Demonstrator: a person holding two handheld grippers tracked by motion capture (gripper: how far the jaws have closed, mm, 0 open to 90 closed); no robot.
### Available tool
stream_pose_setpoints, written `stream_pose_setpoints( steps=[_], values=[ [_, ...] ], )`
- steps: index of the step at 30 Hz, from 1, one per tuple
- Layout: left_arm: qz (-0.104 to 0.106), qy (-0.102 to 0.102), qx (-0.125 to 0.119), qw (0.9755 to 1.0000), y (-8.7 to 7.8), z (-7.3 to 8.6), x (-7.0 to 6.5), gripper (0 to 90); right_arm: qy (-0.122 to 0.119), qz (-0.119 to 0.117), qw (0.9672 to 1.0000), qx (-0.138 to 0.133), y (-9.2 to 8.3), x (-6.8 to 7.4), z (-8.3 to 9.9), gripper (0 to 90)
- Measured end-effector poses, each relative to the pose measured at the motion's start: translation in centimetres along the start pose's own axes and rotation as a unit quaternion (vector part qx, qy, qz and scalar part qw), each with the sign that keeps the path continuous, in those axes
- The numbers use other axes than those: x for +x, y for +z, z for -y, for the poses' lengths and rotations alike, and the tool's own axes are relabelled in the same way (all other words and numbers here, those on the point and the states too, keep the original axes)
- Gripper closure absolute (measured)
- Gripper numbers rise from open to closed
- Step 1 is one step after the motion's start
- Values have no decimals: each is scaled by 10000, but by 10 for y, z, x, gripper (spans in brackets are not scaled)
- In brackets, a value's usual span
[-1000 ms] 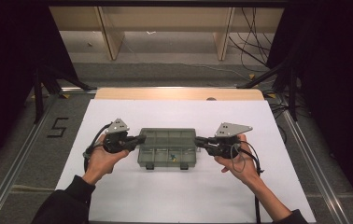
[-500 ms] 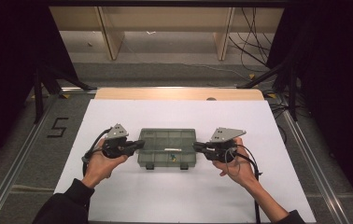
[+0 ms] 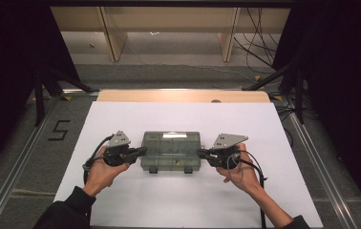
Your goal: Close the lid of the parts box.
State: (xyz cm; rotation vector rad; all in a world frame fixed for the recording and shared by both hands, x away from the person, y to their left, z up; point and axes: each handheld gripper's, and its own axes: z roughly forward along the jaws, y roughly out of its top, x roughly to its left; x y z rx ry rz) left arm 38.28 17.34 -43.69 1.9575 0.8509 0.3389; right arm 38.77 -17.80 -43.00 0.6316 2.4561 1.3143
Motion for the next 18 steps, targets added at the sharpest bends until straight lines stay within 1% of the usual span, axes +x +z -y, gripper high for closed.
stream_pose_setpoints(
  steps=[1, 2, 3, 4, 5, 6, 7, 8, 9, 10, 11, 12, 13, 14, 15, 16, 17, 18],
  values=[
    [-7, 4, 37, 10000, 0, 1, 0, 895, -12, -20, 10000, 11, 0, 0, 0, 860],
    [-5, 19, 9, 10000, 0, 2, 0, 895, -12, -8, 10000, 57, 0, 0, 0, 862],
    [-34, 10, 63, 10000, 0, 3, 0, 895, -23, -38, 10000, 76, 0, 0, 0, 864],
    [20, 21, 55, 10000, 0, 4, 1, 896, -34, -35, 9999, 96, 1, 1, 1, 868],
    [-32, -13, 16, 10000, 1, 5, 0, 896, -39, -20, 9999, 129, 1, 1, 1, 870],
    [-30, 20, 116, 9999, 0, 6, 1, 895, -47, -43, 9999, 142, 1, 1, 1, 872],
    [-23, -29, 85, 10000, 1, 7, 0, 896, -59, -57, 9998, 183, 2, 1, 2, 874],
    [-21, 17, 64, 10000, 1, 8, 0, 896, -66, -48, 9997, 215, 2, 1, 2, 875],
    [-14, -4, 138, 9999, 1, 9, -1, 896, -40, -61, 9998, 206, 3, 1, 3, 876],
    [-13, 71, 134, 9999, 2, 9, -1, 896, -57, -41, 9998, 189, 4, 1, 3, 876],
    [-33, 212, 238, 9995, 1, 10, 0, 897, -33, -47, 9998, 213, 4, 1, 4, 876],
    [-12, 207, 287, 9994, 0, 10, 0, 896, -46, -58, 9996, 268, 5, 1, 5, 876],
    [-8, 243, 265, 9994, 0, 10, 0, 896, -52, -39, 9996, 262, 6, 1, 6, 877],
    [-5, 228, 268, 9994, 0, 10, 0, 896, -1, -74, 9995, 294, 7, 1, 7, 876],
    [1, 222, 272, 9994, 0, 11, 0, 896, -48, -55, 9995, 306, 7, 1, 7, 876],
    [-29, 85, 144, 9999, 2, 12, -2, 896, -37, -96, 9994, 324, 8, 1, 7, 877],
    [-2, 89, 178, 9998, 2, 12, -2, 896, -38, -108, 9994, 333, 8, 1, 7, 877],
    [32, 229, 317, 9992, 0, 12, 0, 896, -38, -117, 9993, 354, 8, 1, 7, 877]
  ],
)
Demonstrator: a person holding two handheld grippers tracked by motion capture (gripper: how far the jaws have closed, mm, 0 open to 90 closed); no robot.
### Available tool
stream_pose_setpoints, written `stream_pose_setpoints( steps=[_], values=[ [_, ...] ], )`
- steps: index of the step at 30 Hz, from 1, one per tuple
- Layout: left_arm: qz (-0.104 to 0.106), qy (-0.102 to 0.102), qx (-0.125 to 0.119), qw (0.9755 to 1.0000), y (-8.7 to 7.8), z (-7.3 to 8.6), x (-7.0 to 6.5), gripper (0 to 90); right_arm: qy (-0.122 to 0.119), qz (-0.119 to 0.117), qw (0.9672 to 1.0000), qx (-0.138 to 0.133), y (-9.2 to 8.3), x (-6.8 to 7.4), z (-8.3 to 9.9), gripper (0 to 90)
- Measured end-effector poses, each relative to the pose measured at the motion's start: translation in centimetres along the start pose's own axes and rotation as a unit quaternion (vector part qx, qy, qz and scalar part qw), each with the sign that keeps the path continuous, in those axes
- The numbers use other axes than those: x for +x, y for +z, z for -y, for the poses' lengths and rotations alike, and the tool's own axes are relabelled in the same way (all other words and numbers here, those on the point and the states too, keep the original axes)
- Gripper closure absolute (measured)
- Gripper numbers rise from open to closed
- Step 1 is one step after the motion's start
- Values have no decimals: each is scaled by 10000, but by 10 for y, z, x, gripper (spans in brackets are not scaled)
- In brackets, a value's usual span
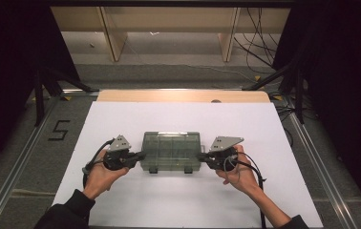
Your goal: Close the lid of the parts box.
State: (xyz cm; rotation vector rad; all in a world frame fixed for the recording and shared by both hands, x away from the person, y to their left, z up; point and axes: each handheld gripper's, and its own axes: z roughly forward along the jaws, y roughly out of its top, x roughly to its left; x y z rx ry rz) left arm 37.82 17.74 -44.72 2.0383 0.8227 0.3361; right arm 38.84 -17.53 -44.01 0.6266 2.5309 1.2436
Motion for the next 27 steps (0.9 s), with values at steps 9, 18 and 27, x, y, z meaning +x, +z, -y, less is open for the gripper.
stream_pose_setpoints(
  steps=[9, 18, 27],
  values=[
    [-28, -73, 15, 10000, 4, 4, -3, 896, -5, -34, 9999, 102, 4, 1, 2, 876],
    [-21, -137, 4, 9999, 7, 5, -4, 896, -48, -57, 9998, 168, 6, 2, 4, 876],
    [-33, -96, 0, 9999, 7, 6, -4, 896, -47, -38, 9999, 159, 7, 2, 4, 876]
  ],
)
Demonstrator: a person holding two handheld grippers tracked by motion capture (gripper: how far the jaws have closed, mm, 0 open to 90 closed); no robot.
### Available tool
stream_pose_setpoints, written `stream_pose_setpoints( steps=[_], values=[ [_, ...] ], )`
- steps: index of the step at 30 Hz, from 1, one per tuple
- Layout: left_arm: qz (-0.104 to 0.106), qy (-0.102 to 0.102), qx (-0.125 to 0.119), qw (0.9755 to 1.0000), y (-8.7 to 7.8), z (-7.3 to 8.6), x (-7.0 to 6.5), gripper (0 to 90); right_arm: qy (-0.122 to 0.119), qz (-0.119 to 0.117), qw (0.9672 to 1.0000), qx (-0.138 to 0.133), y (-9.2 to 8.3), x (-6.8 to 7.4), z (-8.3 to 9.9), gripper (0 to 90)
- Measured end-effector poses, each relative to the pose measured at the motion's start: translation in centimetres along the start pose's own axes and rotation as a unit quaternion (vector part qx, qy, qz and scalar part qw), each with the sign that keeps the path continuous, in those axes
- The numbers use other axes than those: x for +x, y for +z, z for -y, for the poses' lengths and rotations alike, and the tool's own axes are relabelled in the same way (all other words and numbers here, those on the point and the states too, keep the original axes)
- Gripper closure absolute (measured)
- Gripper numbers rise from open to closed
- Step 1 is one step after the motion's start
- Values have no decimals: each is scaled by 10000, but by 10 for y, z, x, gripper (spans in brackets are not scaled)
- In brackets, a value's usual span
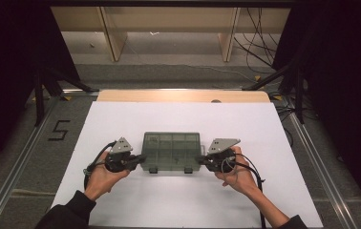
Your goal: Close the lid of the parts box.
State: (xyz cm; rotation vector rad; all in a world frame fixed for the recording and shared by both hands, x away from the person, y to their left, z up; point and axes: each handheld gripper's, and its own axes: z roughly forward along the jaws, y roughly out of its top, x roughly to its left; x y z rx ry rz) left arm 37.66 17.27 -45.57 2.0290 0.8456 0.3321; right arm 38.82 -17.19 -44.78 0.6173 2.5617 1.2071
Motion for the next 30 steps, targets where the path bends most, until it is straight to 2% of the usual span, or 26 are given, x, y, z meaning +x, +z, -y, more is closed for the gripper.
stream_pose_setpoints(
  steps=[1, 2, 3, 7, 9, 10, 13, 15, 16, 18, 20, 25, 27, 30],
  values=[
    [-27, 9, 45, 10000, 0, 0, 0, 896, 2, 3, 10000, 15, 0, 0, 0, 876],
    [57, 138, 212, 9997, -2, 0, 2, 896, 11, -9, 10000, 15, 1, 0, 0, 876],
    [33, -58, 32, 10000, 1, 1, -1, 896, 6, -12, 10000, 38, 1, 0, 0, 876],
    [36, 121, 209, 9997, 1, 1, 0, 896, -4, -12, 10000, 38, 2, 1, 1, 876],
    [50, 72, 191, 9998, 2, 2, -1, 896, -17, 0, 10000, 73, 2, 1, 1, 875],
    [70, 164, 245, 9995, 1, 1, 0, 896, -22, -10, 10000, 73, 2, 1, 1, 875],
    [62, 199, 249, 9995, 1, 1, 0, 896, -29, -14, 10000, 68, 3, 1, 2, 875],
    [23, 206, 239, 9995, 1, 2, 0, 895, -32, -13, 9999, 99, 3, 1, 2, 874],
    [18, 97, 150, 9998, 3, 2, -2, 895, -29, -13, 9999, 102, 3, 1, 2, 874],
    [1, 62, 147, 9999, 3, 3, -2, 895, -33, 3, 10000, 82, 4, 1, 2, 873],
    [21, 115, 162, 9998, 3, 2, -2, 895, -45, -5, 10000, 85, 4, 1, 2, 869],
    [-9, 43, 135, 9999, 4, 3, -3, 884, 16, -4, 9999, 107, 3, 1, 2, 850],
    [57, 194, 249, 9995, 2, 2, 0, 880, 18, 17, 9999, 115, 3, 0, 2, 848],
    [40, 135, 203, 9997, 3, 2, -1, 871, 31, 19, 9999, 108, 3, 1, 2, 843]
  ],
)
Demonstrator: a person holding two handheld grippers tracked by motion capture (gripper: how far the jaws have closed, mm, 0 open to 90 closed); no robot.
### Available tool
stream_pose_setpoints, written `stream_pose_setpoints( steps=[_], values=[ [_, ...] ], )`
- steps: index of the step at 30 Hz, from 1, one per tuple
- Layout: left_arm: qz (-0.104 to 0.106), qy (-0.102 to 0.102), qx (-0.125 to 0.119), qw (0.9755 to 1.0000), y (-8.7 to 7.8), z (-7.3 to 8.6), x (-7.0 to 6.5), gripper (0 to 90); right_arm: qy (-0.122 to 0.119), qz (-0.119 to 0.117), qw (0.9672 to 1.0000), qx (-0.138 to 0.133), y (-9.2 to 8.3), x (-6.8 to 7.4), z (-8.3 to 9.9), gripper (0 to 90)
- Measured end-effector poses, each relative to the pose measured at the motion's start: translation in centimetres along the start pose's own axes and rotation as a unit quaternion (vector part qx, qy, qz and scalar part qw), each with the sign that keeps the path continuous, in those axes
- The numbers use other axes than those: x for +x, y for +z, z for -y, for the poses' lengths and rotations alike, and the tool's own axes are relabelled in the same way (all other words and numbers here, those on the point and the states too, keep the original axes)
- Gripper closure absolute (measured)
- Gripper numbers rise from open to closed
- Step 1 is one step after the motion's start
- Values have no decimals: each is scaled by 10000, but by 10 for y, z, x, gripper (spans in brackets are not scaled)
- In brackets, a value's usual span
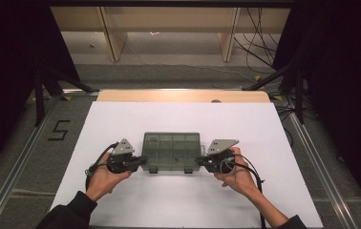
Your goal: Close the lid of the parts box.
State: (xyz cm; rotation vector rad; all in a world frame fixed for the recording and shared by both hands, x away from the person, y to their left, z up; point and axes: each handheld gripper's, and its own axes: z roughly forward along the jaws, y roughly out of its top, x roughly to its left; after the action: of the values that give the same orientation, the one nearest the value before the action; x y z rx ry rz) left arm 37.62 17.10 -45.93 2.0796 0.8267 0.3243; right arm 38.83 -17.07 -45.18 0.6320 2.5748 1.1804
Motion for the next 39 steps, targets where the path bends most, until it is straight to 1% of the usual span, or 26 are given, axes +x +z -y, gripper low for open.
stream_pose_setpoints(
  steps=[2, 6, 7, 8, 9, 10, 11, 12, 13, 15, 16, 18, 22, 23, 24, 25, 26, 27, 30, 31, 33, 35, 36, 37, 38, 39],
  values=[
    [-1, -112, -80, 9999, 1, 0, -1, 853, 32, 14, 10000, -13, 0, 0, 0, 834],
    [4, -126, -109, 9999, 1, 0, -2, 802, 54, 20, 10000, -56, -1, 0, -1, 813],
    [31, -245, -176, 9995, 2, 0, -2, 792, 79, 32, 9999, -88, -2, 0, -1, 803],
    [37, -252, -140, 9996, 1, 0, -2, 775, 93, 38, 9999, -128, -2, -1, -1, 790],
    [28, -175, -130, 9998, 0, -1, 0, 756, 124, 41, 9998, -147, -2, -1, -1, 769],
    [89, -281, -246, 9993, 0, -1, -1, 738, 140, 58, 9997, -170, -3, -1, -1, 741],
    [74, -364, -297, 9989, 0, -1, -2, 720, 226, 115, 9995, -208, -3, -1, -2, 700],
    [89, -369, -363, 9986, 0, -2, -2, 703, 313, 121, 9991, -248, -4, -2, -2, 655],
    [136, -337, -376, 9986, -1, -3, -2, 693, 350, 208, 9987, -303, -4, -2, -3, 612],
    [179, -383, -528, 9977, -4, -5, -4, 664, 512, 214, 9978, -350, -6, -3, -3, 545],
    [188, -429, -565, 9973, -5, -6, -5, 645, 602, 273, 9968, -450, -7, -3, -4, 512],
    [221, -339, -664, 9970, -6, -7, -5, 623, 734, 337, 9951, -561, -9, -4, -4, 460],
    [247, -337, -842, 9956, -9, -9, -9, 568, 958, 385, 9917, -770, -16, -4, -4, 397],
    [228, -330, -883, 9953, -10, -9, -10, 553, 981, 468, 9902, -877, -19, -4, -4, 385],
    [262, -322, -950, 9946, -10, -9, -10, 540, 1008, 474, 9892, -954, -21, -5, -4, 368],
    [268, -315, -991, 9942, -11, -10, -11, 530, 1085, 532, 9871, -1054, -23, -4, -3, 352],
    [266, -314, -1061, 9935, -12, -10, -11, 523, 1128, 518, 9863, -1083, -24, -4, -3, 344],
    [244, -320, -1095, 9932, -13, -10, -12, 516, 1190, 501, 9844, -1194, -25, -4, -2, 332],
    [280, -221, -1209, 9920, -16, -11, -14, 499, 1207, 625, 9828, -1249, -29, -3, -1, 313],
    [308, -290, -1266, 9911, -16, -11, -15, 491, 1196, 585, 9824, -1310, -29, -3, -1, 313],
    [290, -247, -1293, 9909, -18, -12, -17, 467, 1184, 653, 9820, -1318, -32, -1, -1, 306],
    [297, -251, -1317, 9905, -18, -12, -19, 446, 1216, 591, 9802, -1447, -33, 0, 0, 305],
    [291, -232, -1336, 9903, -19, -12, -19, 433, 1209, 634, 9806, -1404, -35, 1, 0, 304],
    [290, -239, -1373, 9898, -19, -12, -20, 424, 1225, 618, 9792, -1491, -34, 2, 0, 302],
    [263, -246, -1376, 9898, -20, -12, -20, 417, 1215, 611, 9789, -1528, -35, 3, 1, 297],
    [251, -269, -1403, 9894, -20, -12, -21, 409, 1224, 631, 9795, -1473, -37, 4, 1, 292]
  ],
)
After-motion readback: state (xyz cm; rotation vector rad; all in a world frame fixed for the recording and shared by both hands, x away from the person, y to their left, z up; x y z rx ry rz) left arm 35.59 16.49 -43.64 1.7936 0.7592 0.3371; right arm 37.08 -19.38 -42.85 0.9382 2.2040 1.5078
